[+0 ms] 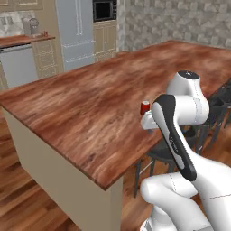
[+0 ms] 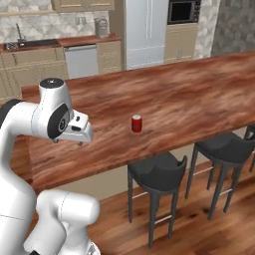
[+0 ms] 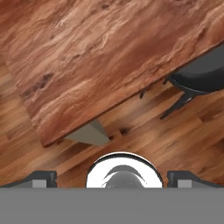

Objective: Four empty soda cans are scattered around the kitchen. Gather all the cans and cluster them next to the stove for recycling.

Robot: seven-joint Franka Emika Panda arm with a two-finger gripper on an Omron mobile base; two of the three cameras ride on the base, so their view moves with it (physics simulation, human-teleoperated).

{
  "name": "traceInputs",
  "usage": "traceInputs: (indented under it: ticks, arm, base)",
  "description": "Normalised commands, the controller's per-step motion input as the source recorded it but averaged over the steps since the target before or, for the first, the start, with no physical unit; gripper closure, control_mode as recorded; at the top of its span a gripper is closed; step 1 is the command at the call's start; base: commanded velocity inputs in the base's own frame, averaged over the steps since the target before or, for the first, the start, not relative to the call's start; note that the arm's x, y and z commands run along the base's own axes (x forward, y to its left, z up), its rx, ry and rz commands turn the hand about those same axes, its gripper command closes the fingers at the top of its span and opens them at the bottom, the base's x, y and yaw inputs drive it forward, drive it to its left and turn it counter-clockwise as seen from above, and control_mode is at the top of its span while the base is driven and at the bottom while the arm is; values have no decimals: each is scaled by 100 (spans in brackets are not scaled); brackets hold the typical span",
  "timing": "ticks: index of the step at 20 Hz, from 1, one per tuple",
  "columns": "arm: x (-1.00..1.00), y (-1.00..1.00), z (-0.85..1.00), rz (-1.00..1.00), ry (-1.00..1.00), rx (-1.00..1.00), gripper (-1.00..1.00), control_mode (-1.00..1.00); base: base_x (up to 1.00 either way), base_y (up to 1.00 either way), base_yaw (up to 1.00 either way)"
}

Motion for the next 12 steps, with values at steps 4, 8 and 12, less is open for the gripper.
traceInputs:
  ticks: [4, 8, 12]
  arm:
    - [0, 0, 0, 0, 0, 0, -100, 100]
    - [0, 0, 0, 0, 0, 0, -100, 100]
    - [0, 0, 0, 0, 0, 0, -100, 100]
  base:
    - [31, -22, 34]
    - [31, -22, 34]
    - [26, -27, 32]
